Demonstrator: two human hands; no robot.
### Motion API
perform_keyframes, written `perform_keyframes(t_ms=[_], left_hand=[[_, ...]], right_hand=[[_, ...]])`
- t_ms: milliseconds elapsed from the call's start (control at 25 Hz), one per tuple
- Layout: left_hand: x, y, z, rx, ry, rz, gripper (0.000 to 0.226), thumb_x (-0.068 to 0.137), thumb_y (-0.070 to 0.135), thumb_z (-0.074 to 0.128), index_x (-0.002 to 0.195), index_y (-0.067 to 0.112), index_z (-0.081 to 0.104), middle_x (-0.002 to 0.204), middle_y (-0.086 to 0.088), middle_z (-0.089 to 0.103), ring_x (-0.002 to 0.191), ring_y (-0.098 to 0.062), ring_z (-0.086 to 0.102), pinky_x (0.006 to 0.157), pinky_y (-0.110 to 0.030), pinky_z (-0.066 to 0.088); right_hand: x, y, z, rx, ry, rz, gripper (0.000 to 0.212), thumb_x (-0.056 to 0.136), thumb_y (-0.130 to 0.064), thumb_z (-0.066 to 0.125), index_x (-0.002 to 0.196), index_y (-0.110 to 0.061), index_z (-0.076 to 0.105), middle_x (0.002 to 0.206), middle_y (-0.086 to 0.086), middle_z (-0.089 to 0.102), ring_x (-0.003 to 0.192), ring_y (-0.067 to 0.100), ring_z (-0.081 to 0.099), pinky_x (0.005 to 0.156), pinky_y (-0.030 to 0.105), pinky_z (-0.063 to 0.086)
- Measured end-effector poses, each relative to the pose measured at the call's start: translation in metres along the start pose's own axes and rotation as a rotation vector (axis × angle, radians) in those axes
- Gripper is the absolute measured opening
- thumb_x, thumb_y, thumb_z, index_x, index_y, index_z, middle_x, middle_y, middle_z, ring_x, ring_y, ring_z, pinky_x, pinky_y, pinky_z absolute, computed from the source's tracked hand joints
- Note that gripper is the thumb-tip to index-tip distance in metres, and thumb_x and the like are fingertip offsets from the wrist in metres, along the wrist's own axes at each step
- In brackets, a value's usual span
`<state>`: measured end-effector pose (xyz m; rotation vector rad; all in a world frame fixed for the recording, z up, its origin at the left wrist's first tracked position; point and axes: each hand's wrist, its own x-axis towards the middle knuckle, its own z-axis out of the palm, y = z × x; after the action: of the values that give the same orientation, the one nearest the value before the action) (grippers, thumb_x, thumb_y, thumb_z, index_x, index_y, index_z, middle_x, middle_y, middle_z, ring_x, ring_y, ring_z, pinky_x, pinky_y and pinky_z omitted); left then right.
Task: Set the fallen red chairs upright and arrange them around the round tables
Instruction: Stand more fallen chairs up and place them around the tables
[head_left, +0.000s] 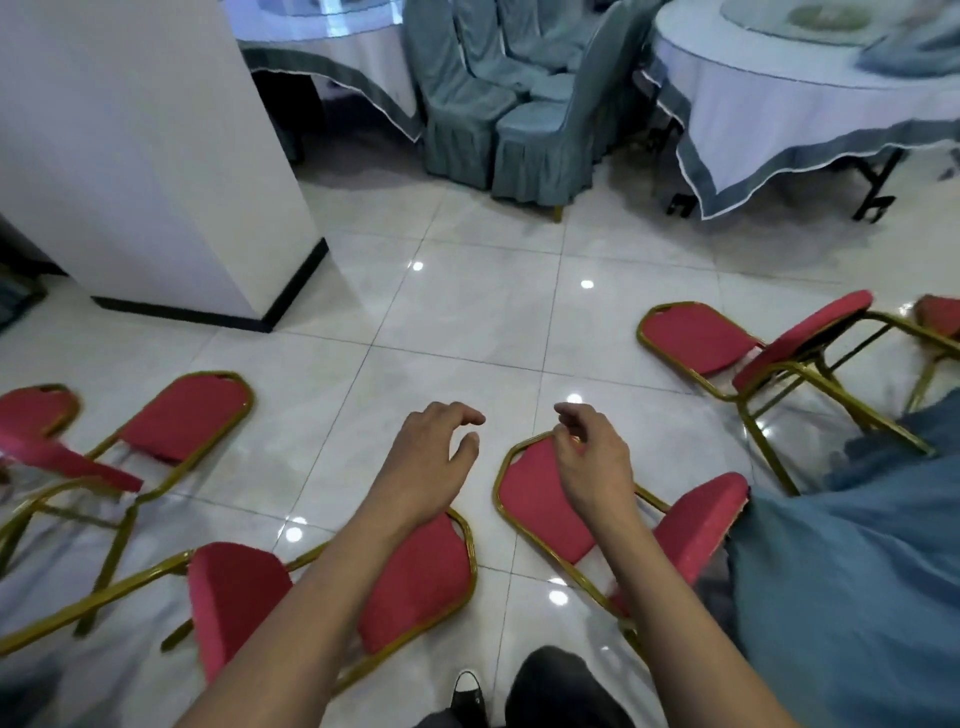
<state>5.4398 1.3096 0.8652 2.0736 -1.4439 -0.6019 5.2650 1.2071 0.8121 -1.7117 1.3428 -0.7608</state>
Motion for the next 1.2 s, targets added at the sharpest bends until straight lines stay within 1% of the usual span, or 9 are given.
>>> perform_keyframes(t_ms=[240, 440, 560, 640, 720, 960, 1040, 1120, 1200], left_hand=[[0.119, 0.014, 0.009, 0.035, -0.181, 0.173, 0.027, 0.103, 0.030, 0.046, 0.128, 0.031, 0.058, 0.129, 0.011, 0.055, 0.123, -0.008, 0.041, 0.099, -0.022, 0.033], [0.233, 0.060, 0.031, 0.074, -0.275, 0.322, 0.027, 0.103, 0.031, 0.045, 0.127, 0.032, 0.058, 0.127, 0.012, 0.056, 0.124, -0.007, 0.042, 0.102, -0.022, 0.034], [0.287, 0.092, 0.045, 0.128, -0.343, 0.428, 0.027, 0.103, 0.031, 0.045, 0.128, 0.032, 0.058, 0.129, 0.011, 0.056, 0.124, -0.008, 0.043, 0.104, -0.025, 0.037], [0.319, 0.104, 0.052, 0.133, -0.372, 0.468, 0.027, 0.103, 0.031, 0.046, 0.127, 0.032, 0.058, 0.128, 0.011, 0.057, 0.123, -0.009, 0.043, 0.103, -0.026, 0.037], [0.346, 0.121, 0.065, 0.128, -0.412, 0.526, 0.026, 0.103, 0.031, 0.046, 0.126, 0.033, 0.059, 0.126, 0.011, 0.057, 0.122, -0.009, 0.044, 0.101, -0.025, 0.037], [0.435, 0.171, 0.118, 0.124, -0.594, 0.774, 0.025, 0.102, 0.028, 0.048, 0.124, 0.031, 0.060, 0.124, 0.016, 0.055, 0.119, -0.005, 0.042, 0.096, -0.021, 0.032], [0.473, 0.184, 0.137, 0.136, -0.674, 0.882, 0.024, 0.102, 0.028, 0.050, 0.123, 0.032, 0.060, 0.123, 0.016, 0.055, 0.117, -0.006, 0.043, 0.097, -0.023, 0.034], [0.517, 0.190, 0.153, 0.154, -0.757, 1.016, 0.024, 0.101, 0.027, 0.050, 0.122, 0.031, 0.061, 0.121, 0.015, 0.056, 0.116, -0.009, 0.046, 0.099, -0.027, 0.037], [0.556, 0.189, 0.164, 0.169, -0.859, 1.120, 0.024, 0.101, 0.026, 0.051, 0.123, 0.031, 0.061, 0.120, 0.015, 0.055, 0.114, -0.009, 0.045, 0.096, -0.025, 0.035]], right_hand=[[0.067, 0.021, -0.009, 0.025, 0.224, 0.126, 0.028, 0.097, -0.018, 0.055, 0.124, -0.022, 0.064, 0.116, -0.006, 0.066, 0.107, 0.006, 0.060, 0.098, 0.033, 0.049], [0.157, 0.032, -0.040, 0.068, 0.397, 0.170, 0.028, 0.098, -0.017, 0.055, 0.124, -0.021, 0.064, 0.117, -0.005, 0.065, 0.105, 0.004, 0.059, 0.093, 0.025, 0.046], [0.203, 0.035, -0.060, 0.079, 0.485, 0.188, 0.028, 0.098, -0.018, 0.056, 0.124, -0.021, 0.065, 0.116, -0.006, 0.065, 0.104, 0.004, 0.059, 0.092, 0.025, 0.047], [0.222, 0.037, -0.069, 0.075, 0.522, 0.210, 0.028, 0.098, -0.018, 0.056, 0.124, -0.021, 0.065, 0.115, -0.008, 0.065, 0.104, 0.004, 0.060, 0.090, 0.023, 0.046], [0.233, 0.044, -0.081, 0.065, 0.590, 0.227, 0.028, 0.098, -0.018, 0.056, 0.123, -0.022, 0.065, 0.115, -0.008, 0.065, 0.104, 0.004, 0.060, 0.092, 0.025, 0.048], [0.284, 0.070, -0.109, 0.052, 0.858, 0.398, 0.026, 0.097, -0.019, 0.056, 0.121, -0.024, 0.065, 0.112, -0.007, 0.065, 0.100, 0.007, 0.060, 0.089, 0.025, 0.047], [0.306, 0.077, -0.112, 0.071, 0.953, 0.475, 0.027, 0.096, -0.018, 0.056, 0.121, -0.023, 0.065, 0.111, -0.008, 0.064, 0.100, 0.007, 0.059, 0.088, 0.025, 0.046], [0.328, 0.082, -0.103, 0.069, 1.072, 0.554, 0.027, 0.096, -0.018, 0.057, 0.120, -0.022, 0.066, 0.111, -0.008, 0.065, 0.099, 0.008, 0.060, 0.089, 0.028, 0.048], [0.340, 0.079, -0.079, 0.070, 1.205, 0.667, 0.027, 0.094, -0.016, 0.058, 0.119, -0.019, 0.068, 0.110, -0.005, 0.068, 0.097, 0.009, 0.061, 0.092, 0.030, 0.049]])
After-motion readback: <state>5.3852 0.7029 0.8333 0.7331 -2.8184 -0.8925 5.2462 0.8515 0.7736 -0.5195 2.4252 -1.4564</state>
